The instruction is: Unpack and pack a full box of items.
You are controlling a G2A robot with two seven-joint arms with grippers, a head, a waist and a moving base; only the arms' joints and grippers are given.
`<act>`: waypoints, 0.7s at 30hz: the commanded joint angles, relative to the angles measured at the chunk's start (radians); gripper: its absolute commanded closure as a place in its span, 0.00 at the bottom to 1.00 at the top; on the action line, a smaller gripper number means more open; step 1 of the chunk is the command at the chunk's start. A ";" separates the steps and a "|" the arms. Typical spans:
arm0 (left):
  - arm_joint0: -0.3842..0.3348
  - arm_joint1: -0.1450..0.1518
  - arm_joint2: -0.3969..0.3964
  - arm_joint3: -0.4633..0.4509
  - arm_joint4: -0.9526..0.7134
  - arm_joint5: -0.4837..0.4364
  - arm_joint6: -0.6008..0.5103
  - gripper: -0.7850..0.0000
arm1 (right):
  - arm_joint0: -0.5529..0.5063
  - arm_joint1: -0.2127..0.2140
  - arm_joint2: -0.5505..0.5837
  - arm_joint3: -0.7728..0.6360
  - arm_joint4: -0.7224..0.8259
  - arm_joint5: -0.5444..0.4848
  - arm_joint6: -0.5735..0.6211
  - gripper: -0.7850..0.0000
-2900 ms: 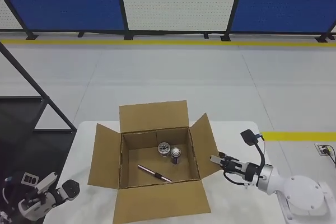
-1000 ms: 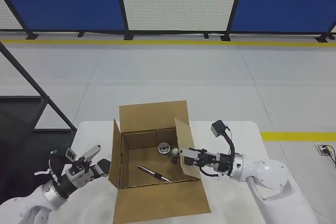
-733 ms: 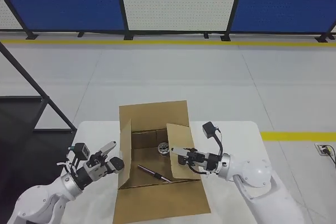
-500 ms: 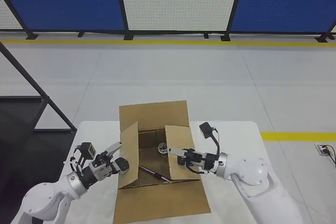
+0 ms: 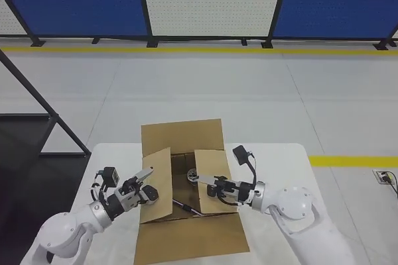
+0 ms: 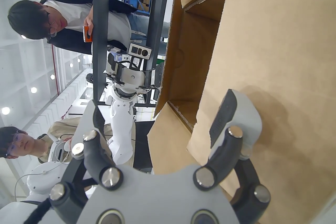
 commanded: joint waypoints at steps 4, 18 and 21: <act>-0.049 -0.007 0.059 0.036 0.031 0.026 0.031 0.00 | 0.013 -0.003 -0.015 0.022 -0.010 0.004 -0.001 0.00; -0.096 -0.016 0.114 0.088 0.055 0.049 0.058 0.00 | 0.067 -0.016 -0.079 0.082 -0.044 0.035 0.004 0.00; -0.096 -0.017 0.121 0.093 0.060 0.058 0.061 0.00 | 0.073 -0.018 -0.088 0.088 -0.061 0.044 -0.007 0.00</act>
